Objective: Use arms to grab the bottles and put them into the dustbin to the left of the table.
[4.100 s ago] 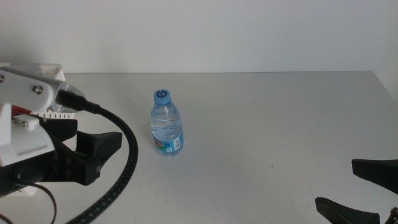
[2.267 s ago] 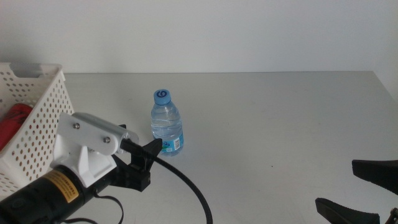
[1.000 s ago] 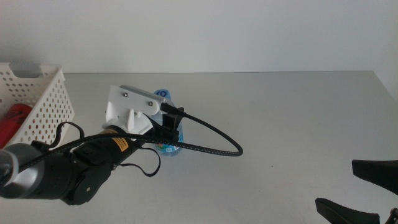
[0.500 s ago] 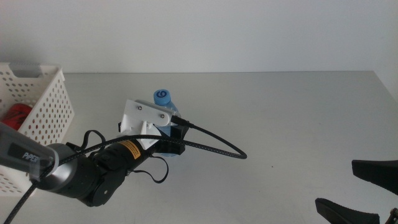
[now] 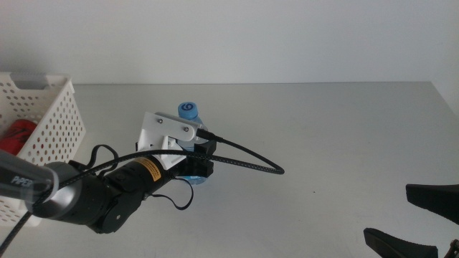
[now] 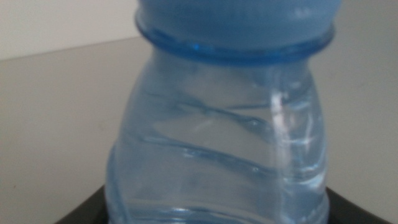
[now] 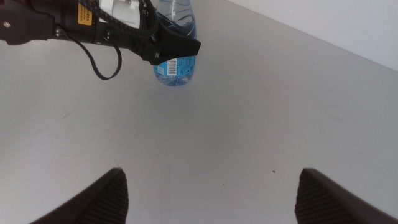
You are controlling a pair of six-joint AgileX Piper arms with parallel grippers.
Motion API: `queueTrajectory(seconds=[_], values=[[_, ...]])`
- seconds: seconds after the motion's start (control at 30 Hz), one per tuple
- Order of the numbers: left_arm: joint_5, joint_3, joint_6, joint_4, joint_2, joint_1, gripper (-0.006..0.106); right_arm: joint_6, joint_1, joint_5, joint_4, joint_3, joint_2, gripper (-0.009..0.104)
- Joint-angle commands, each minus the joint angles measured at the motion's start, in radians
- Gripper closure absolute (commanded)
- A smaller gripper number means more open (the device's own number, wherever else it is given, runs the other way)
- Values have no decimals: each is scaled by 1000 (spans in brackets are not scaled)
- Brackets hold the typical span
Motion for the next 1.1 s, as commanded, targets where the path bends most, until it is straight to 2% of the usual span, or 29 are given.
queueTrajectory(seconds=[0.0,0.13,0.33,0.47,0.6,0.67,0.77,1.07], values=[[22,-22,-47,2,-124,1,102,-5,3,-70,-9,-35,1,25],[283,-55,-23,-8,-270,1,102,-5,3,-70,-9,-35,1,25],[888,-261,16,1,-426,3,102,-5,3,-70,-9,-35,1,25],[1264,-481,17,35,-442,3,102,-5,3,-70,-9,-35,1,25],[1562,-674,43,121,-441,3,102,-5,3,-70,-9,-35,1,25],[1665,-759,43,160,-441,19,102,-5,3,-70,-9,-35,1,25],[1784,-882,50,157,-441,88,102,-5,3,-70,-9,-35,1,25],[1951,-1030,250,89,-440,367,102,-5,3,-70,-9,-35,1,25]])
